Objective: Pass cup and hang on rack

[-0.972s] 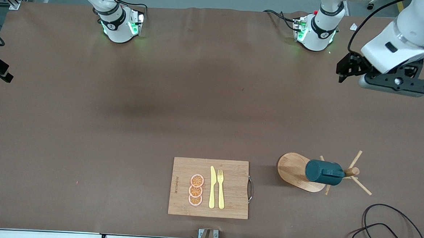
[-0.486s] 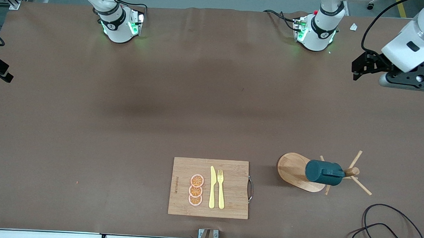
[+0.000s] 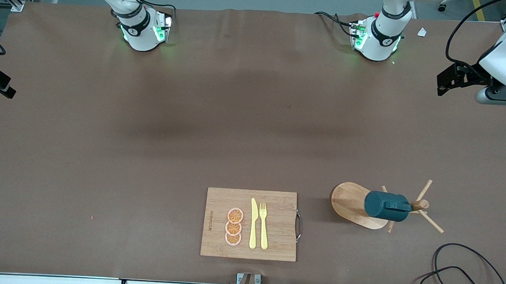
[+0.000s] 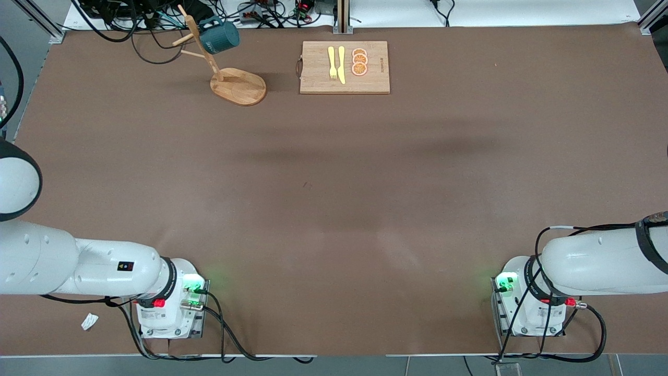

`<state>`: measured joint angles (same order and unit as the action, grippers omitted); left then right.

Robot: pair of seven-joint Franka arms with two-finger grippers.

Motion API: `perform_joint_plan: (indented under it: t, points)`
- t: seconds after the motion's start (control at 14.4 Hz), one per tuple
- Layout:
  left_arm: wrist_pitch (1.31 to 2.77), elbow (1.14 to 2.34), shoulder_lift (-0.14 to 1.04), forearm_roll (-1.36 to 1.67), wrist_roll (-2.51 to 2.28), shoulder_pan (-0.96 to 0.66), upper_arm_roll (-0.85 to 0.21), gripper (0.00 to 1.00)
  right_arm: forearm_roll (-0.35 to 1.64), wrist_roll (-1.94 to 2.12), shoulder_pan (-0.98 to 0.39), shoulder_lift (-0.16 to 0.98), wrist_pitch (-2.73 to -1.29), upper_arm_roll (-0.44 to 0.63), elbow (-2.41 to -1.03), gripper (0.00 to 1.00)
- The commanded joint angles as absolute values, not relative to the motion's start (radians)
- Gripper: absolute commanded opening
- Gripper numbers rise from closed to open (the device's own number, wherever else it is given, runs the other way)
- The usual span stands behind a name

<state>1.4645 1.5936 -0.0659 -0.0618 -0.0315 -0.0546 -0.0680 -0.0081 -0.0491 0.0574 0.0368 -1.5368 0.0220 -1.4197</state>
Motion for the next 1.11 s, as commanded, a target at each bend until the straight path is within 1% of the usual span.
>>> perform_joint_plan:
  t: [0.0,0.42,0.76,1.04]
  points:
    - [1.489,1.632,-0.097,-0.049,0.0,-0.038,-0.067,1.0,-0.02,-0.048,0.078,0.037,-1.525,0.005,-1.411,1.0]
    - [1.491,1.631,-0.078,-0.049,0.043,0.003,-0.067,1.0,-0.018,-0.048,0.078,0.037,-1.525,0.005,-1.411,1.0]
    - [1.594,1.629,-0.063,-0.061,0.05,0.002,-0.064,1.0,-0.018,-0.048,0.078,0.037,-1.525,0.005,-1.411,1.0]
    - [1.588,1.626,-0.072,-0.049,0.046,0.012,-0.066,1.0,-0.018,-0.048,0.08,0.037,-1.525,0.006,-1.411,1.0]
